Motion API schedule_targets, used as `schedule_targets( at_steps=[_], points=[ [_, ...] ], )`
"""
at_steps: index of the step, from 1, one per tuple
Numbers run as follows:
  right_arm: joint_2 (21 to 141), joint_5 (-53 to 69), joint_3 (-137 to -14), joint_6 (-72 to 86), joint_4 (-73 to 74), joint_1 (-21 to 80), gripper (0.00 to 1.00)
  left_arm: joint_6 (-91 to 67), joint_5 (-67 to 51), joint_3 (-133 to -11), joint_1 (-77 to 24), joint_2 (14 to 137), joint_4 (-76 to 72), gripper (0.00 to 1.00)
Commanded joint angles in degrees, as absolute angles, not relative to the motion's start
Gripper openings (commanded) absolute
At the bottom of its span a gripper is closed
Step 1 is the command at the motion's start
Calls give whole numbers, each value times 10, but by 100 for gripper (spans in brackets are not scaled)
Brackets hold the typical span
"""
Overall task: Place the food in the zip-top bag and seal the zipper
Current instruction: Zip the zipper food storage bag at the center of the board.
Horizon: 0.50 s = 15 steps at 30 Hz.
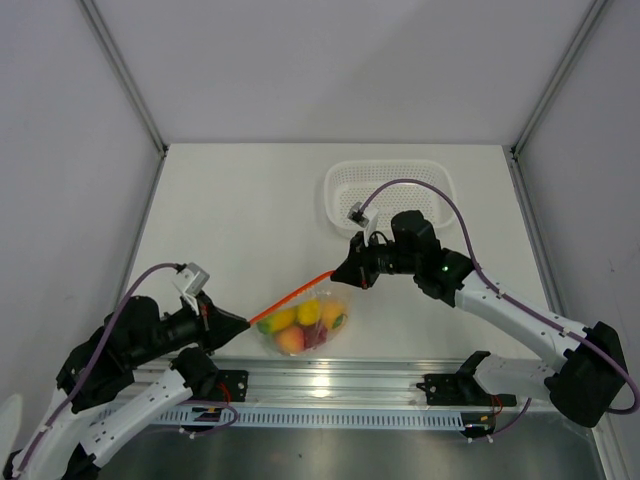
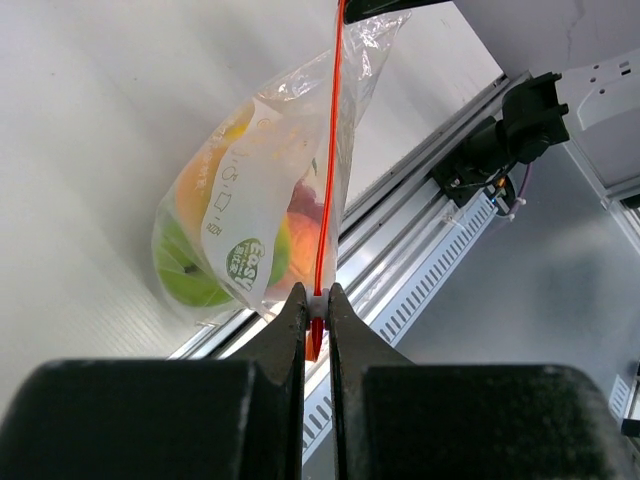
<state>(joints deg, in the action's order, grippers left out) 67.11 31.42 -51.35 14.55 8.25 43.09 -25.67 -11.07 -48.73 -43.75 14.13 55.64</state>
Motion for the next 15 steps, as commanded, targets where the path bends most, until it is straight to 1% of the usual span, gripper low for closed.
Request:
schedule_targets(
  at_steps=[1, 15],
  points=[
    [671, 287, -509, 143, 68, 421, 0, -274, -91, -514, -440, 126, 584, 1],
    [686, 299, -513, 149, 59, 425, 0, -283, -77, -515, -440, 108, 603, 1]
  ],
)
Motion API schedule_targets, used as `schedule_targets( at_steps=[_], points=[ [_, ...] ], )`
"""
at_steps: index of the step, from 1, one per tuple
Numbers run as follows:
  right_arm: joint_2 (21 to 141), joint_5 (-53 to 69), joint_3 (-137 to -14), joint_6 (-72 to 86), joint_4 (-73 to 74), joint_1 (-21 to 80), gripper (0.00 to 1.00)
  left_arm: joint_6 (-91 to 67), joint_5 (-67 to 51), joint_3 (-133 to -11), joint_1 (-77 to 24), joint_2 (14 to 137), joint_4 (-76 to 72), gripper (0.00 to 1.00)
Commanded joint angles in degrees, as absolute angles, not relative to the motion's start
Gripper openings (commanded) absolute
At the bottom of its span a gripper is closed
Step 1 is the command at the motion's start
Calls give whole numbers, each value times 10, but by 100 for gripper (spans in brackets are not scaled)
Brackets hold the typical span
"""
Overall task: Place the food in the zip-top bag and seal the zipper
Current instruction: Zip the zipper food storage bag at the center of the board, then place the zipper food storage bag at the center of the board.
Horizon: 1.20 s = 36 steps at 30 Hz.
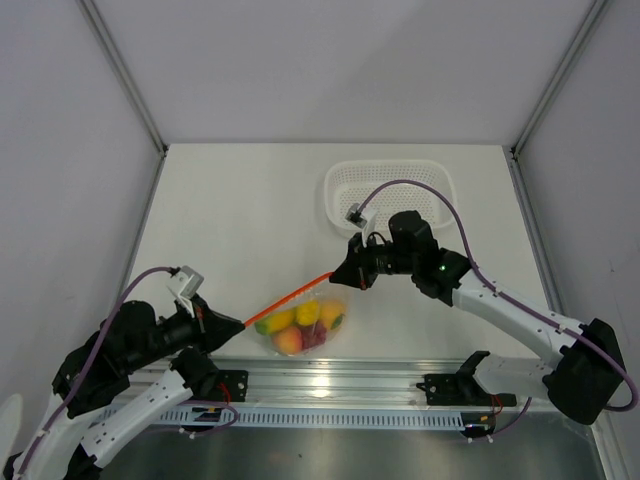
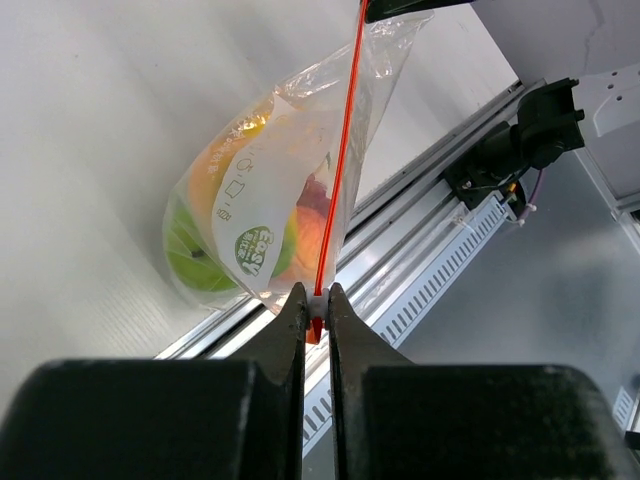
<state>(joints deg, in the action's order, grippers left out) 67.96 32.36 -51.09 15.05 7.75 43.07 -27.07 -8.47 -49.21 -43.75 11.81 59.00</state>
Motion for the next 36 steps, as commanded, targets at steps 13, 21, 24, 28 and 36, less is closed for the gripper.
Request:
schedule_targets(
  at_steps=[13, 21, 24, 28, 36],
  points=[
    [768, 296, -591, 137, 66, 467, 0, -305, 62, -553, -440, 92, 625, 77],
    [885, 309, -703, 151, 76, 468, 0, -276, 83, -583, -440, 98, 594, 99],
    [951, 305, -771, 168, 89, 468, 0, -267, 83, -586, -440, 105, 583, 100],
    [1037, 291, -867, 193, 98, 460, 0, -261, 80, -591, -440, 111, 576, 99],
    [1183, 273, -996, 250, 73, 425, 0, -263, 56, -575, -440, 106, 568, 99]
  ],
)
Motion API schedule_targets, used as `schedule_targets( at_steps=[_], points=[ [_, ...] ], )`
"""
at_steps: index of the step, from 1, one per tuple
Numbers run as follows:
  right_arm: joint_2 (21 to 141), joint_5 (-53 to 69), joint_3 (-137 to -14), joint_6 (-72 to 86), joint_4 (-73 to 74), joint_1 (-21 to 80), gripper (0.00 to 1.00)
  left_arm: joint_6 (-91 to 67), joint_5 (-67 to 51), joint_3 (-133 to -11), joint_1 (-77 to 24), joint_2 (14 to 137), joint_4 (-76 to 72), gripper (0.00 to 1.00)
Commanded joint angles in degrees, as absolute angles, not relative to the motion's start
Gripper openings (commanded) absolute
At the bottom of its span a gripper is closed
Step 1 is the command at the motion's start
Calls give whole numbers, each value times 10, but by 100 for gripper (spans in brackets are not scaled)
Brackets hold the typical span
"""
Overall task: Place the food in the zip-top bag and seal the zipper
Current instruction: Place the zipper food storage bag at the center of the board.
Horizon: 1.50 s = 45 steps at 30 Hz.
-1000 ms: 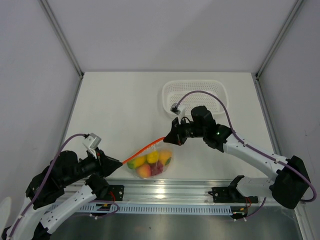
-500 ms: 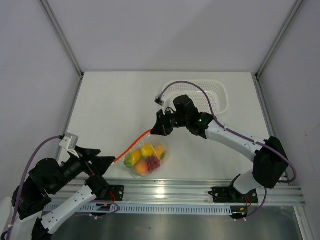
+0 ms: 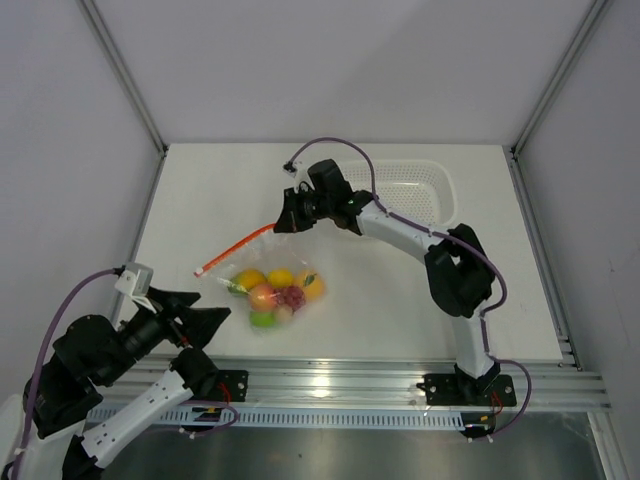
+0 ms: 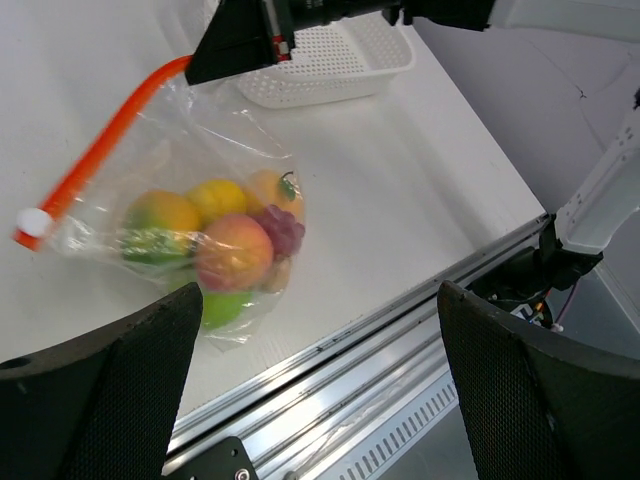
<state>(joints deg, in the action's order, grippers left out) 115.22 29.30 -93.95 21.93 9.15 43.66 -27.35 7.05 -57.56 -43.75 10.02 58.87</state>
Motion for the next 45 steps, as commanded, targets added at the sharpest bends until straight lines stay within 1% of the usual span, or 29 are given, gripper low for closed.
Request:
schedule_targets(
  at_steps=[1, 9, 16, 18, 22, 29, 33, 39, 40, 42, 44, 45],
  points=[
    [1195, 270, -1008, 253, 69, 420, 0, -265, 54, -569, -440, 105, 564, 99],
    [1313, 196, -1097, 348, 27, 389, 0, -277, 33, -541, -440, 112, 534, 99],
    [1435, 145, -1288, 364, 96, 374, 0, -292, 12, -516, -440, 120, 508, 99],
    [1463, 135, -1318, 368, 115, 370, 0, -294, 11, -512, -440, 120, 506, 99],
    [1483, 93, -1337, 371, 125, 368, 0, -299, 10, -508, -440, 120, 510, 100],
    [1509, 84, -1339, 361, 158, 370, 0, -302, 8, -498, -440, 120, 506, 100],
    [1516, 75, -1336, 340, 180, 380, 4, -305, 4, -493, -440, 121, 498, 100],
    [1517, 66, -1336, 307, 197, 384, 15, -308, 4, -492, -440, 124, 495, 100],
    [1517, 66, -1346, 302, 203, 383, 20, -308, 4, -492, -440, 124, 495, 99],
    [1511, 73, -1353, 291, 203, 377, 26, -310, 4, -492, -440, 124, 497, 99],
    [1504, 90, -1351, 283, 193, 376, 42, -316, -12, -484, -440, 123, 494, 100],
    [1501, 100, -1352, 277, 187, 374, 58, -317, -18, -483, -440, 124, 490, 99]
  ],
)
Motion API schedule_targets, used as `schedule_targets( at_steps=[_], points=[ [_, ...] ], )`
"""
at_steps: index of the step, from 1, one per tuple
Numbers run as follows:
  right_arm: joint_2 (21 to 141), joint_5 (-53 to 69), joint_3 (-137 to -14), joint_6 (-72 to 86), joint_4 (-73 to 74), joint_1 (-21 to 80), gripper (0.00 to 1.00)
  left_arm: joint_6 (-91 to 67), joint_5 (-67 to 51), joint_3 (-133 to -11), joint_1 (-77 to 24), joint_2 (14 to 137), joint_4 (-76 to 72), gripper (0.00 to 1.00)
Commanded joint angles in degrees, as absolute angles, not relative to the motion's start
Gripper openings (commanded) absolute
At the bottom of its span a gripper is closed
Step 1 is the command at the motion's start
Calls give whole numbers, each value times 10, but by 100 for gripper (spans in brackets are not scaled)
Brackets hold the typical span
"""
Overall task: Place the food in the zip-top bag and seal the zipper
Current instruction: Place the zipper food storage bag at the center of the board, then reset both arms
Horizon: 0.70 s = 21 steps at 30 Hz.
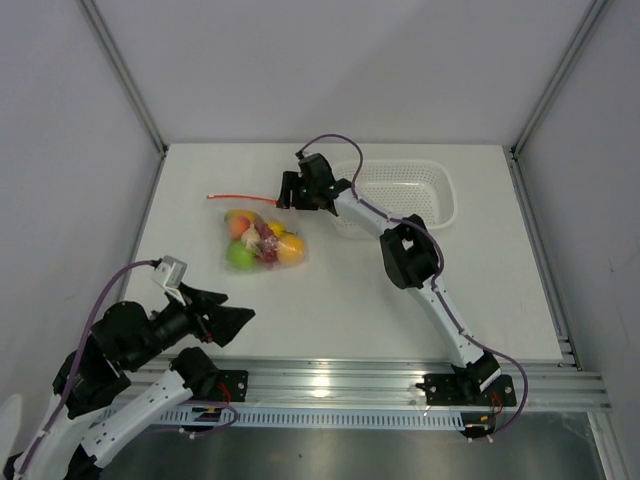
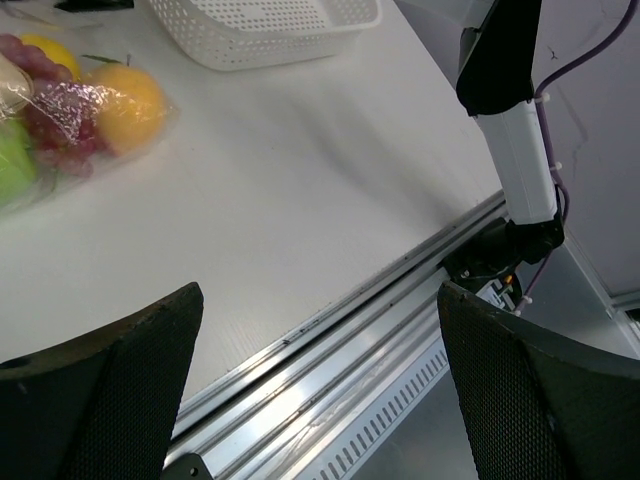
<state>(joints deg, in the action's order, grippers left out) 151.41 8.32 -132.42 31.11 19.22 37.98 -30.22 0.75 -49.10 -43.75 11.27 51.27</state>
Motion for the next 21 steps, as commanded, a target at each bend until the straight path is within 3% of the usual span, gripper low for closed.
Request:
schedule_targets(
  at_steps=[1, 3, 4, 12, 21],
  points=[
    [1501, 118, -1353, 259, 176, 375, 70, -319, -27, -475, -440, 124, 485, 99],
    [1501, 116, -1375, 244, 186, 377, 95, -327, -31, -468, -440, 127, 474, 99],
    [1499, 115, -1381, 230, 190, 377, 97, -330, -29, -465, -440, 130, 469, 100],
    [1381, 57, -1348, 179, 200, 376, 99, -316, -46, -450, -440, 163, 422, 99],
    [1082, 6, -1033, 154, 144, 365, 99, -331, -92, -345, -439, 187, 204, 100]
  ],
)
